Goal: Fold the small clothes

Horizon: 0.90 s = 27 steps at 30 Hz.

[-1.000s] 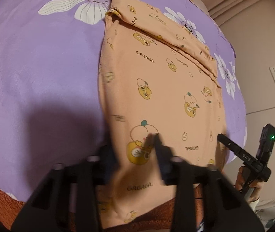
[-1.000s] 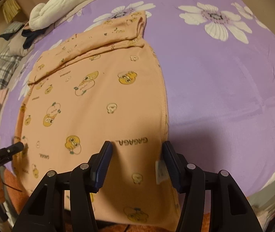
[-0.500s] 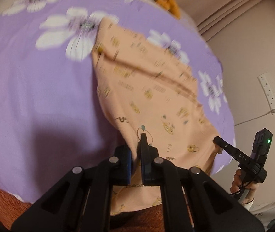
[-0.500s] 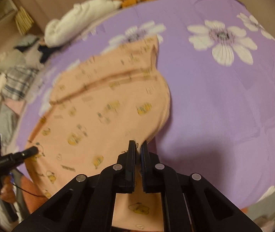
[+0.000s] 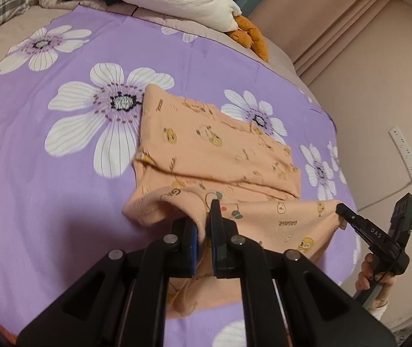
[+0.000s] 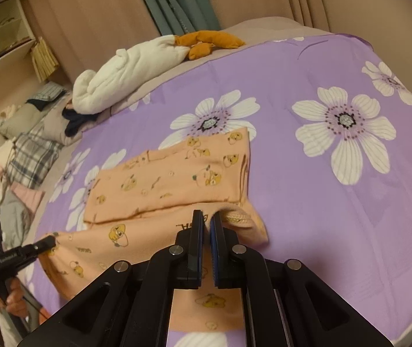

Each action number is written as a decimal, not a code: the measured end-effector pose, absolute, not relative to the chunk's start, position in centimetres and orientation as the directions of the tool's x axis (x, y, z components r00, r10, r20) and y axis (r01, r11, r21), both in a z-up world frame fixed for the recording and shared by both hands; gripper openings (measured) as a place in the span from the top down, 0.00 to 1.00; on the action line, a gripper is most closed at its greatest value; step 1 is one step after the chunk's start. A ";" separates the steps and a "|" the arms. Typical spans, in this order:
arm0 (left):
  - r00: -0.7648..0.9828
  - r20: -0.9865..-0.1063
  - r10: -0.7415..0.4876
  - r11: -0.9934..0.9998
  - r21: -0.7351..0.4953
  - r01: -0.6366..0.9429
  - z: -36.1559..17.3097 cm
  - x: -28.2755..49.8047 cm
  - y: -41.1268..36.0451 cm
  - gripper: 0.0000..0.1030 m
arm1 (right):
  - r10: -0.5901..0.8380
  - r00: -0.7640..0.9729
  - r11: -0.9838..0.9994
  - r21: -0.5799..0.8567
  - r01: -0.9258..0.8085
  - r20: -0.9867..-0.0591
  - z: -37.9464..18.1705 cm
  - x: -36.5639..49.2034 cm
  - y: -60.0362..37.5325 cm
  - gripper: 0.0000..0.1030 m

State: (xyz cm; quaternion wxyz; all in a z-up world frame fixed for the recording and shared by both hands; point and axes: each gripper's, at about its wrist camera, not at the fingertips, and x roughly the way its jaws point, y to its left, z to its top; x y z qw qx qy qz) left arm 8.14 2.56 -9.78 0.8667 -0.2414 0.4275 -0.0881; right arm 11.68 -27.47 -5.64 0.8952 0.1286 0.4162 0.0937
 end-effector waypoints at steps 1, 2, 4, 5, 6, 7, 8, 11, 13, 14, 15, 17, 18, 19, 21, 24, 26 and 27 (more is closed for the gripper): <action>0.616 -0.705 -0.351 0.873 -0.485 -0.058 -10.0 8.6 2.5 0.94 | 0.269 0.629 0.951 0.303 -0.056 -0.730 -6.0 12.0 -27.3 0.94; 0.611 -0.711 -0.348 0.875 -0.481 -0.062 -10.3 9.1 2.5 0.94 | 0.263 0.619 0.953 0.299 -0.048 -0.740 -6.6 12.7 -27.2 0.94; 0.599 -0.725 -0.340 0.879 -0.471 -0.071 -11.1 10.1 2.5 0.93 | 0.242 0.605 0.959 0.281 -0.030 -0.759 -7.6 13.5 -27.1 0.94; 0.593 -0.733 -0.333 0.883 -0.462 -0.076 -11.5 10.6 2.4 0.93 | 0.234 0.598 0.961 0.276 -0.022 -0.767 -8.1 13.9 -26.9 0.94; 0.586 -0.743 -0.322 0.889 -0.450 -0.081 -12.0 11.1 2.3 0.93 | 0.234 0.592 0.960 0.278 -0.017 -0.771 -8.4 14.2 -27.0 0.94; 0.577 -0.755 -0.312 0.896 -0.436 -0.085 -12.4 11.6 2.2 0.93 | 0.233 0.582 0.960 0.280 -0.009 -0.779 -9.0 14.6 -27.0 0.94; 0.567 -0.765 -0.305 0.901 -0.425 -0.088 -12.8 11.9 2.1 0.93 | 0.228 0.575 0.961 0.278 0.000 -0.786 -9.4 14.9 -27.0 0.94; 0.540 -0.788 -0.295 0.909 -0.406 -0.097 -13.9 12.9 2.1 0.93 | 0.203 0.550 0.965 0.259 0.026 -0.810 -10.6 15.8 -27.0 0.94; 0.526 -0.799 -0.290 0.911 -0.399 -0.102 -14.6 13.3 2.1 0.92 | 0.201 0.532 0.965 0.259 0.036 -0.822 -11.4 16.1 -27.1 0.94; 0.518 -0.807 -0.283 0.915 -0.389 -0.105 -15.0 13.6 2.1 0.92 | 0.200 0.526 0.965 0.259 0.039 -0.827 -11.7 16.2 -27.1 0.94; 0.512 -0.814 -0.275 0.919 -0.379 -0.110 -15.4 13.7 2.1 0.92 | 0.198 0.520 0.965 0.257 0.044 -0.831 -12.0 16.3 -27.2 0.94; 0.495 -0.827 -0.266 0.922 -0.368 -0.120 -16.2 14.0 2.2 0.90 | 0.188 0.514 0.967 0.249 0.052 -0.837 -12.4 16.5 -27.4 0.94; 0.488 -0.831 -0.267 0.921 -0.369 -0.125 -16.6 14.0 2.3 0.89 | 0.184 0.516 0.967 0.247 0.056 -0.837 -12.5 16.4 -27.5 0.94; 0.486 -0.831 -0.271 0.919 -0.374 -0.127 -16.8 14.0 2.4 0.88 | 0.187 0.518 0.965 0.254 0.060 -0.835 -12.4 16.4 -27.6 0.94; 0.490 -0.825 -0.281 0.914 -0.386 -0.125 -16.7 13.7 2.8 0.87 | 0.197 0.521 0.961 0.270 0.067 -0.830 -12.2 16.0 -28.0 0.94; 0.488 -0.823 -0.290 0.910 -0.396 -0.127 -16.0 13.2 3.4 0.87 | 0.176 0.532 0.961 0.261 0.089 -0.828 -11.5 15.5 -28.7 0.89; 0.496 -0.821 -0.282 0.910 -0.393 -0.133 -15.4 12.7 3.8 0.85 | 0.116 0.550 0.968 0.218 0.122 -0.827 -10.6 14.9 -29.4 0.82; 0.503 -0.820 -0.274 0.910 -0.390 -0.139 -15.1 12.4 4.1 0.86 | 0.085 0.560 0.971 0.194 0.137 -0.824 -10.2 14.5 -29.8 0.81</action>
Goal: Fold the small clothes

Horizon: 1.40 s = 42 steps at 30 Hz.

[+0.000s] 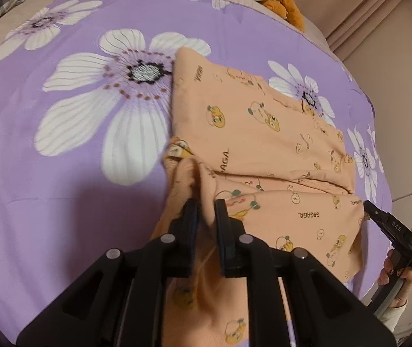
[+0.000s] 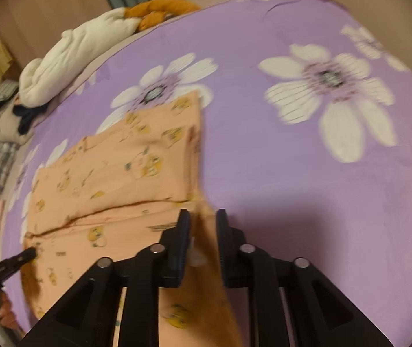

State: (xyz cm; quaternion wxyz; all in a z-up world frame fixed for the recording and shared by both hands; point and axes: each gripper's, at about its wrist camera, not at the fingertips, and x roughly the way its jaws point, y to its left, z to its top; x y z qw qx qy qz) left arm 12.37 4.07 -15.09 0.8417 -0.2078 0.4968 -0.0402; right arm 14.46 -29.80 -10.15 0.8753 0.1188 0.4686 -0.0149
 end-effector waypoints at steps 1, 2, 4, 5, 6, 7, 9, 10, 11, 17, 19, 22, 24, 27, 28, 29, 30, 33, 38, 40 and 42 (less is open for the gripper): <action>0.508 -0.821 -0.259 0.913 -0.380 -0.149 -14.8 12.1 4.3 0.87 | 0.069 0.568 0.972 0.184 0.148 -0.820 -9.7 14.0 -30.3 0.81; 0.513 -0.822 -0.248 0.914 -0.373 -0.157 -14.5 11.7 4.6 0.89 | 0.071 0.572 0.969 0.192 0.154 -0.817 -9.4 13.6 -30.9 0.81; 0.521 -0.817 -0.247 0.909 -0.382 -0.168 -14.1 10.8 5.1 0.84 | 0.094 0.570 0.962 0.222 0.158 -0.816 -9.0 12.5 -32.0 0.76; 0.523 -0.814 -0.254 0.903 -0.393 -0.174 -14.0 10.2 5.4 0.82 | 0.100 0.570 0.960 0.230 0.161 -0.816 -9.0 12.2 -32.2 0.70; 0.521 -0.813 -0.260 0.899 -0.401 -0.177 -14.0 9.8 5.5 0.75 | 0.111 0.572 0.956 0.245 0.163 -0.813 -9.0 11.5 -32.6 0.56; 0.517 -0.814 -0.266 0.896 -0.406 -0.178 -14.0 9.4 5.6 0.69 | 0.119 0.573 0.954 0.254 0.162 -0.811 -9.0 11.2 -32.6 0.48; 0.505 -0.815 -0.283 0.894 -0.415 -0.168 -14.1 8.3 5.4 0.62 | 0.151 0.563 0.948 0.280 0.149 -0.813 -9.3 10.3 -32.7 0.48; 0.501 -0.814 -0.294 0.893 -0.421 -0.161 -14.2 7.9 5.3 0.55 | 0.167 0.555 0.945 0.293 0.146 -0.815 -9.7 10.2 -32.4 0.48; 0.499 -0.811 -0.305 0.891 -0.428 -0.152 -14.3 7.4 5.1 0.52 | 0.187 0.546 0.941 0.308 0.139 -0.816 -10.0 9.9 -32.2 0.48; 0.449 -0.835 -0.319 0.898 -0.417 -0.137 -16.0 6.2 4.1 0.41 | 0.229 0.499 0.939 0.325 0.115 -0.836 -12.0 9.0 -31.1 0.48; 0.455 -0.831 -0.320 0.902 -0.414 -0.123 -16.1 5.8 3.8 0.41 | 0.241 0.486 0.935 0.335 0.116 -0.840 -12.5 8.9 -30.8 0.48; 0.461 -0.813 -0.357 0.886 -0.451 -0.110 -16.4 5.7 3.5 0.43 | 0.258 0.488 0.933 0.346 0.097 -0.834 -12.6 8.4 -30.3 0.48; 0.463 -0.808 -0.366 0.878 -0.464 -0.116 -16.7 5.7 3.4 0.48 | 0.261 0.485 0.936 0.342 0.085 -0.835 -12.7 8.1 -30.0 0.48; 0.469 -0.808 -0.357 0.884 -0.454 -0.108 -17.1 5.6 3.0 0.69 | 0.259 0.476 0.944 0.325 0.061 -0.841 -13.1 7.7 -29.2 0.55; 0.467 -0.808 -0.358 0.885 -0.454 -0.106 -17.2 5.5 2.8 0.81 | 0.261 0.472 0.944 0.325 0.057 -0.842 -13.3 7.6 -29.1 0.60; 0.464 -0.809 -0.361 0.884 -0.456 -0.106 -17.3 5.5 2.7 0.86 | 0.260 0.470 0.946 0.321 0.052 -0.843 -13.5 7.4 -28.9 0.64; 0.457 -0.807 -0.374 0.878 -0.467 -0.105 -17.5 5.3 2.7 0.91 | 0.260 0.469 0.946 0.319 0.051 -0.844 -13.6 7.3 -28.8 0.73; 0.463 -0.807 -0.367 0.877 -0.465 -0.116 -17.0 5.0 2.6 0.92 | 0.302 0.465 0.930 0.364 0.046 -0.832 -13.7 7.3 -28.9 0.90; 0.517 -0.774 -0.365 0.877 -0.473 -0.089 -13.8 4.2 2.4 0.93 | 0.370 0.521 0.898 0.440 0.011 -0.769 -11.3 6.5 -29.0 0.90; 0.552 -0.752 -0.361 0.881 -0.469 -0.064 -11.8 3.7 2.3 0.93 | 0.387 0.559 0.889 0.459 -0.015 -0.733 -9.5 6.0 -29.1 0.90; 0.583 -0.738 -0.341 0.890 -0.454 -0.054 -10.0 3.2 2.3 0.93 | 0.404 0.602 0.879 0.473 -0.048 -0.689 -7.4 5.6 -29.0 0.90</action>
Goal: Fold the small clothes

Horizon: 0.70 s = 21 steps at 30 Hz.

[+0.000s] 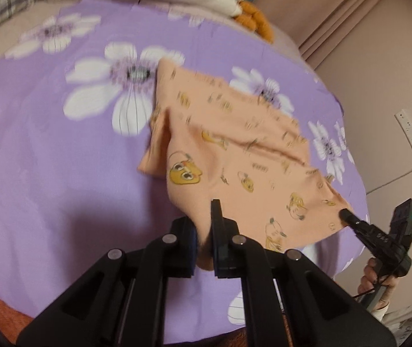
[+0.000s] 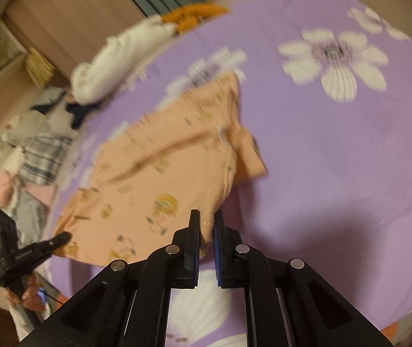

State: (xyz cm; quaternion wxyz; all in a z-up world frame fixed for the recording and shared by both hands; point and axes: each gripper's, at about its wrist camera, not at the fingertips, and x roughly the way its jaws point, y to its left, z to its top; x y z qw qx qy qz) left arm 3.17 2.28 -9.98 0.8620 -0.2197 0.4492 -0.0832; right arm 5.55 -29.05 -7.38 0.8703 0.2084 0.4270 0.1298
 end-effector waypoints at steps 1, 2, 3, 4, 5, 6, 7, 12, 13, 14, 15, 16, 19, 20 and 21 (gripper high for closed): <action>0.601 -0.725 -0.336 0.891 -0.452 -0.048 -9.0 2.8 2.3 0.93 | 0.411 0.619 0.875 0.479 -0.063 -0.669 -6.5 5.3 -29.1 0.90; 0.613 -0.715 -0.337 0.890 -0.454 -0.040 -8.4 2.6 2.4 0.93 | 0.421 0.642 0.870 0.486 -0.085 -0.641 -5.3 5.1 -29.1 0.90; 0.630 -0.699 -0.338 0.888 -0.458 -0.031 -7.5 2.2 2.5 0.93 | 0.425 0.658 0.867 0.489 -0.099 -0.621 -4.4 4.8 -29.1 0.90; 0.642 -0.687 -0.339 0.887 -0.461 -0.025 -6.8 1.9 2.5 0.93 | 0.429 0.675 0.864 0.490 -0.113 -0.601 -3.6 4.5 -29.2 0.90; 0.661 -0.670 -0.339 0.886 -0.463 -0.014 -5.9 1.4 2.6 0.93 | 0.435 0.692 0.860 0.493 -0.130 -0.577 -2.7 4.2 -29.2 0.90; 0.672 -0.659 -0.338 0.886 -0.463 -0.008 -5.3 1.1 2.7 0.93 | 0.439 0.708 0.857 0.494 -0.146 -0.553 -1.8 3.8 -29.1 0.90; 0.685 -0.645 -0.338 0.886 -0.464 0.000 -4.5 0.6 2.7 0.93 | 0.442 0.721 0.855 0.494 -0.159 -0.534 -1.1 3.6 -29.1 0.90; 0.722 -0.598 -0.348 0.876 -0.482 0.023 -2.3 -1.1 3.0 0.93 | 0.451 0.772 0.841 0.502 -0.201 -0.448 1.1 1.9 -29.4 0.90; 0.725 -0.595 -0.346 0.876 -0.482 0.023 -2.2 -1.4 3.0 0.93 | 0.456 0.774 0.837 0.508 -0.204 -0.439 1.2 1.7 -29.5 0.90; 0.725 -0.596 -0.345 0.875 -0.483 0.019 -2.1 -1.7 3.0 0.93 | 0.464 0.774 0.830 0.516 -0.210 -0.432 1.3 1.6 -29.6 0.90; 0.725 -0.595 -0.347 0.874 -0.486 0.019 -2.1 -2.0 3.0 0.93 | 0.473 0.771 0.823 0.527 -0.213 -0.426 1.3 1.5 -29.8 0.90; 0.725 -0.592 -0.351 0.872 -0.490 0.023 -2.0 -2.2 3.1 0.93 | 0.475 0.772 0.820 0.531 -0.213 -0.423 1.4 1.5 -29.8 0.90; 0.727 -0.585 -0.359 0.865 -0.501 0.024 -2.0 -2.9 3.1 0.93 | 0.459 0.782 0.826 0.526 -0.203 -0.420 1.7 1.1 -29.9 0.90; 0.728 -0.582 -0.363 0.862 -0.506 0.026 -2.0 -3.0 3.2 0.93 | 0.453 0.787 0.829 0.523 -0.198 -0.419 1.9 1.0 -30.0 0.90; 0.727 -0.580 -0.367 0.860 -0.510 0.027 -2.1 -3.1 3.2 0.93 | 0.450 0.789 0.829 0.524 -0.194 -0.419 2.0 0.9 -30.0 0.90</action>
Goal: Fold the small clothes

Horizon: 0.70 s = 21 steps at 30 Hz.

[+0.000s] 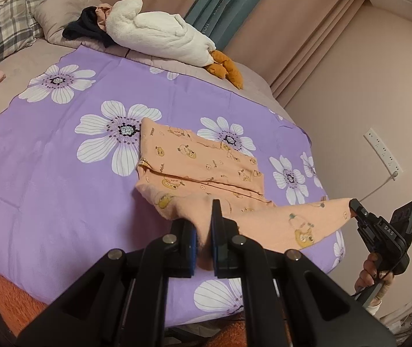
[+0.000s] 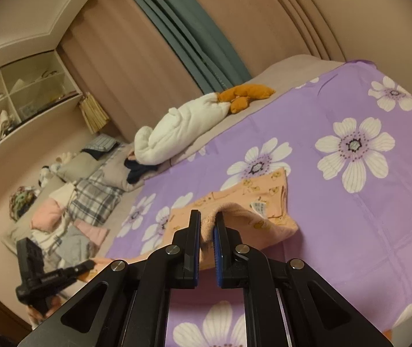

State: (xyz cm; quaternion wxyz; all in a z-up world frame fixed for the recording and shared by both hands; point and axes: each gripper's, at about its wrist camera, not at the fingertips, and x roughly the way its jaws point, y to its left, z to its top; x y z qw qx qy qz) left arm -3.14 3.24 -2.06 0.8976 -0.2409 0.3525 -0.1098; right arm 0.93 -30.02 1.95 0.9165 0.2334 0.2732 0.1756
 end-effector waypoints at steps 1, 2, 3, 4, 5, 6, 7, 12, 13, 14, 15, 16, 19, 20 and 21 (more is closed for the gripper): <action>0.727 -0.580 -0.368 0.859 -0.510 0.028 -2.1 -3.3 3.2 0.93 | 0.447 0.791 0.830 0.525 -0.191 -0.418 2.0 0.9 -30.1 0.90; 0.725 -0.582 -0.370 0.859 -0.511 0.028 -2.1 -3.3 3.2 0.93 | 0.444 0.793 0.829 0.526 -0.188 -0.417 2.0 0.9 -30.2 0.90; 0.724 -0.582 -0.371 0.858 -0.513 0.028 -2.1 -3.3 3.3 0.93 | 0.443 0.794 0.828 0.529 -0.185 -0.416 2.1 0.9 -30.3 0.90; 0.720 -0.584 -0.374 0.858 -0.513 0.028 -2.1 -3.3 3.3 0.93 | 0.445 0.794 0.827 0.531 -0.187 -0.414 2.1 0.8 -30.3 0.90; 0.719 -0.585 -0.376 0.857 -0.515 0.030 -2.1 -3.4 3.3 0.93 | 0.448 0.793 0.826 0.532 -0.189 -0.413 2.1 0.7 -30.2 0.90; 0.718 -0.583 -0.380 0.855 -0.517 0.033 -2.1 -3.5 3.2 0.93 | 0.446 0.793 0.827 0.530 -0.187 -0.415 2.1 0.7 -30.2 0.90; 0.718 -0.581 -0.383 0.854 -0.519 0.036 -2.1 -3.5 3.2 0.93 | 0.442 0.794 0.830 0.525 -0.187 -0.417 2.2 0.7 -30.1 0.90; 0.721 -0.581 -0.379 0.853 -0.521 0.028 -2.2 -3.3 3.3 0.93 | 0.438 0.795 0.832 0.525 -0.182 -0.420 2.2 1.0 -30.2 0.90; 0.720 -0.581 -0.379 0.853 -0.522 0.027 -2.3 -3.2 3.3 0.93 | 0.441 0.793 0.830 0.528 -0.182 -0.420 2.2 1.2 -30.2 0.90; 0.719 -0.583 -0.378 0.853 -0.521 0.026 -2.3 -3.2 3.3 0.93 | 0.441 0.792 0.830 0.528 -0.182 -0.421 2.2 1.2 -30.2 0.90; 0.718 -0.584 -0.378 0.854 -0.520 0.027 -2.3 -3.1 3.3 0.93 | 0.440 0.792 0.830 0.528 -0.180 -0.422 2.1 1.3 -30.2 0.90; 0.720 -0.583 -0.377 0.854 -0.520 0.027 -2.3 -3.2 3.3 0.93 | 0.441 0.792 0.830 0.528 -0.179 -0.423 2.1 1.4 -30.2 0.90; 0.723 -0.580 -0.375 0.854 -0.520 0.025 -2.2 -2.9 3.4 0.93 | 0.441 0.792 0.829 0.529 -0.179 -0.423 2.1 1.4 -30.2 0.90; 0.725 -0.578 -0.374 0.853 -0.521 0.025 -2.1 -2.8 3.4 0.93 | 0.441 0.792 0.830 0.528 -0.180 -0.422 2.1 1.5 -30.2 0.90; 0.726 -0.577 -0.374 0.854 -0.520 0.027 -2.0 -2.7 3.4 0.93 | 0.441 0.793 0.828 0.531 -0.179 -0.421 2.1 1.5 -30.2 0.90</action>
